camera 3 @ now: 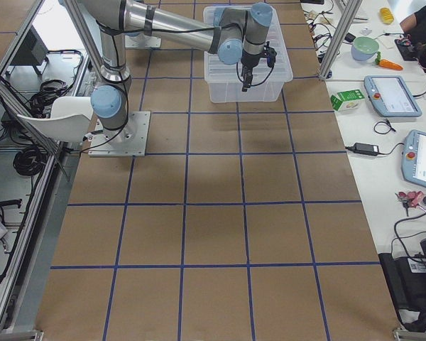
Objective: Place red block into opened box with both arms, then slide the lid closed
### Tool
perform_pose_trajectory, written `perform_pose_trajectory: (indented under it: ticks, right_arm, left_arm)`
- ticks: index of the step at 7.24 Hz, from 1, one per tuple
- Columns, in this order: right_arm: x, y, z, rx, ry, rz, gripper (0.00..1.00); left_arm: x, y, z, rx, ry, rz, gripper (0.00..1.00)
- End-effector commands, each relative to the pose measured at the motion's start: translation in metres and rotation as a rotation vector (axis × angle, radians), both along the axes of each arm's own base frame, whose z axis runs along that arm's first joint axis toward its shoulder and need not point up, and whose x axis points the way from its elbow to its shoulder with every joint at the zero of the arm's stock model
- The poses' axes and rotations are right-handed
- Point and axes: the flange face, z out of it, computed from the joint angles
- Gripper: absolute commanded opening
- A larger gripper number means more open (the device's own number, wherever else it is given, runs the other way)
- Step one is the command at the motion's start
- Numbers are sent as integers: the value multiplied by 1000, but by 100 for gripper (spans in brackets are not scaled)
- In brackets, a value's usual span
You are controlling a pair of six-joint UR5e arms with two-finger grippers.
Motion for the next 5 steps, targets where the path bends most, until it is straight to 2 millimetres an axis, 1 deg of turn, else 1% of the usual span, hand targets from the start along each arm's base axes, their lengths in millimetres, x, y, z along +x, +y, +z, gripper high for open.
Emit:
perform_pose_trajectory:
  ticks: [1,2,3,4,5]
  right_arm:
    - [-1,-4,-6,6,2,-1,100]
    - [-8,-6,-7,6,3,-12,100]
    - [-26,-9,-4,3,5,-30,100]
    - [-49,-12,-3,6,24,-54,100]
    - [-61,-13,-2,5,26,-71,100]
  left_arm:
    - [0,0,0,0,0,0,100]
    - [0,0,-1,1,0,0,100]
    - [0,0,-1,1,0,0,100]
    - [0,0,-1,1,0,0,100]
    - [0,0,-1,1,0,0,100]
